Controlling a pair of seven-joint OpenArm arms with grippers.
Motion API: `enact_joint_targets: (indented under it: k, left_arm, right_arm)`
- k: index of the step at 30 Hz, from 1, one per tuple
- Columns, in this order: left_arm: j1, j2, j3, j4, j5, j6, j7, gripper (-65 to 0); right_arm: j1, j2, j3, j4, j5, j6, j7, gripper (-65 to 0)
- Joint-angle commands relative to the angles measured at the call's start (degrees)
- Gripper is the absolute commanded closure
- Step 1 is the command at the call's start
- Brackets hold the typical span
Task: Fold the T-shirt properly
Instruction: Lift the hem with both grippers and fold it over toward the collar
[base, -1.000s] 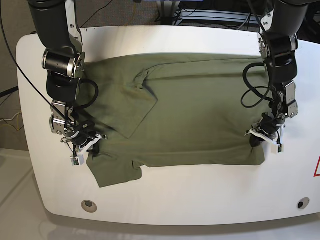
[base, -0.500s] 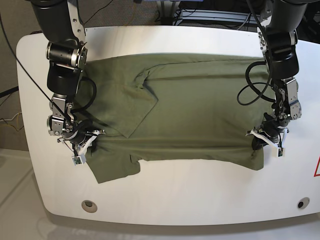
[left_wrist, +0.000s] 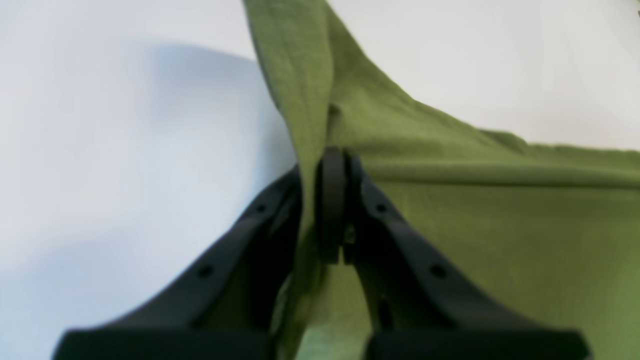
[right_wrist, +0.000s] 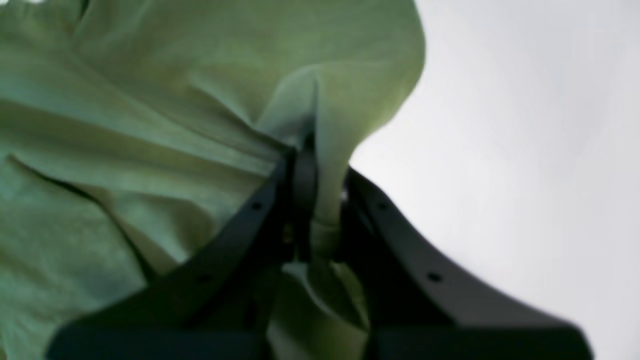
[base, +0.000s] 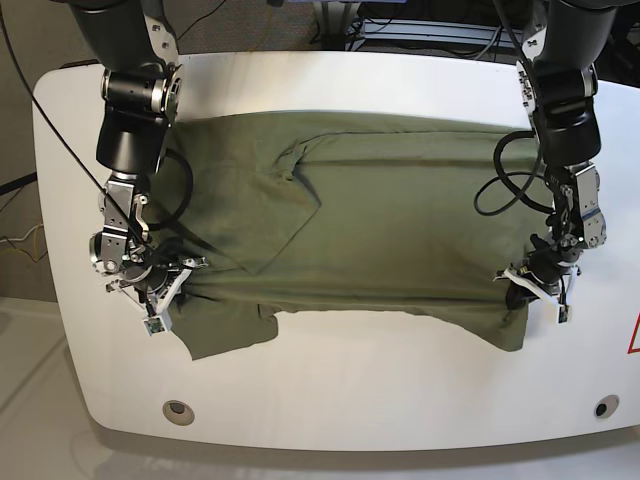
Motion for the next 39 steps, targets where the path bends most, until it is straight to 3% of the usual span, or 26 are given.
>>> enact_joint_targets:
  k: [1, 14, 26, 32, 39]
  left_arm:
    - [-2.59, -0.96, -0.1, 1.16, -0.49, 0.12, -1.7, 0.0]
    - [-4.96, -0.78, -0.19, 6.17, 2.24, 0.12, 3.58, 0.0]
    - [1.28, -0.87, -0.19, 18.83, 2.41, 0.21, 5.6, 0.0]
    - [3.48, -1.05, -0.28, 23.67, 2.41, 0.21, 9.47, 0.0]
    - [8.93, -1.05, -0.37, 28.68, 2.32, 0.21, 10.08, 0.0]
  right_arm:
    - [1.35, 0.91, 0.18, 3.66, -0.1, -0.57, 0.04, 0.0]
    - [-0.76, 1.18, 0.27, 13.68, -0.1, -0.57, -6.81, 0.0]
    - [-6.12, 2.32, 0.27, 25.64, -0.62, -0.75, -15.16, 0.0]
    - [-9.2, 2.76, 0.27, 30.3, -0.62, -0.75, -15.96, 0.0]
    - [-13.24, 2.85, 0.27, 35.84, -0.62, -0.75, -17.63, 0.0]
